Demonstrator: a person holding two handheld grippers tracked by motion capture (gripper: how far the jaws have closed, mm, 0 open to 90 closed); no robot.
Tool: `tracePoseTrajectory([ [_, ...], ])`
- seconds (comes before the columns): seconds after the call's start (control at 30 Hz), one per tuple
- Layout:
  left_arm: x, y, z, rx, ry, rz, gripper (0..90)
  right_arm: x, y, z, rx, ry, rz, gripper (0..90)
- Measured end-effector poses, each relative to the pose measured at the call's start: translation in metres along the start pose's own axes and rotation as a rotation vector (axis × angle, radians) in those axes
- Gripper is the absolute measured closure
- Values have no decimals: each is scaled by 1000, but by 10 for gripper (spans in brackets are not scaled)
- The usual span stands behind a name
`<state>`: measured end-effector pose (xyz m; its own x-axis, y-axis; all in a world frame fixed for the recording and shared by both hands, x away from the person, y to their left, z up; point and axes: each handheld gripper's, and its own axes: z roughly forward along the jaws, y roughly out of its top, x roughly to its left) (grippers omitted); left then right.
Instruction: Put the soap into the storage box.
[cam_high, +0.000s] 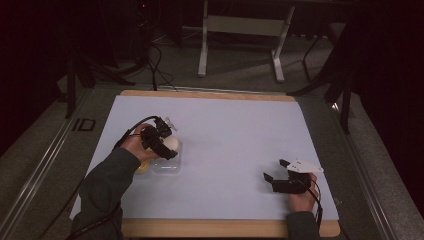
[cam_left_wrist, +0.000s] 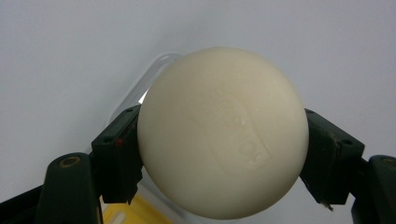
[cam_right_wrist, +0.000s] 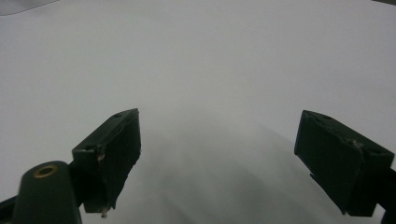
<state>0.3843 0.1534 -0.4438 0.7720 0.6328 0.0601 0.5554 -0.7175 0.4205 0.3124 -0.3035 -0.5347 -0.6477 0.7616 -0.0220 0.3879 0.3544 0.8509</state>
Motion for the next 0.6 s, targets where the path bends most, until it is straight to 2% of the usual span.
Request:
tracePoseTrajectory([
  [0.33,13,-15,-8,5,22,-39,253,0,0,0,1,-1,-1,143],
  [0.5,15,-18,-10,5,25,-47,253,0,0,0,2,-1,-2,143],
  [0.6,20,-25,-13,5,30,-68,253,0,0,0,2,-1,-2,143],
])
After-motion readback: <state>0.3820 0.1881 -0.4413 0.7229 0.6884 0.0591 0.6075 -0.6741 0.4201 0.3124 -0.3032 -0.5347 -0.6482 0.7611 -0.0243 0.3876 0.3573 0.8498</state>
